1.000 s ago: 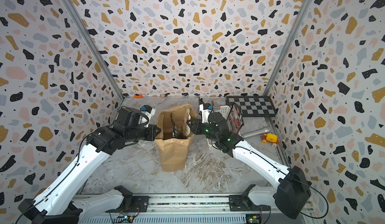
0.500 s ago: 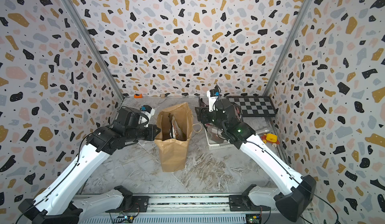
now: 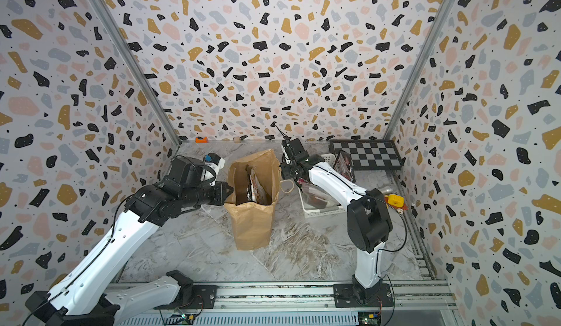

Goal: Place the condiment packets inside the bag
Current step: Adjust the condiment packet in the storage box.

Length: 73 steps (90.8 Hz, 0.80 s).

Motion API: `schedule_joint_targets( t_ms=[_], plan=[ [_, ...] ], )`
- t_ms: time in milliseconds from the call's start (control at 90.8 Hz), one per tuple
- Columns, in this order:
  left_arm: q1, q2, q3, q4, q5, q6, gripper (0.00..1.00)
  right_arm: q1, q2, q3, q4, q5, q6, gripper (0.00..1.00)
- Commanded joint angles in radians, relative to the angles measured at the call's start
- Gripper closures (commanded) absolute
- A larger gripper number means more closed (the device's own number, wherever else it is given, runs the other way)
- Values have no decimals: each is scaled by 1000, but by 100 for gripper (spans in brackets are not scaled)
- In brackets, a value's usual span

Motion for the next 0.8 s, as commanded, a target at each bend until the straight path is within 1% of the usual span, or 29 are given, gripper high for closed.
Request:
schedule_joint_targets(
  t_ms=[0,77,110,143,242,452,793],
  plan=[
    [-2,-17,-18,27,-19,14,100,-2,-66,-27,26,136,-2,48],
    [-2,-17,-24,30,-26,15,100,-2,-110,-77,59,161,-8,67],
    [-1,-16,-22,31,-25,16,100,-2,-134,-88,65,171,-16,73],
    [-1,-14,-21,31,-22,15,100,-3,-153,-94,68,181,-25,82],
    [-1,-11,-18,28,-16,15,100,-4,-207,-85,55,208,-55,100],
    [-1,-21,-23,30,-21,10,100,-16,-264,-14,22,228,-114,100],
    [-2,-17,-22,28,-15,8,100,-38,-249,197,-72,251,-162,100]
  ],
)
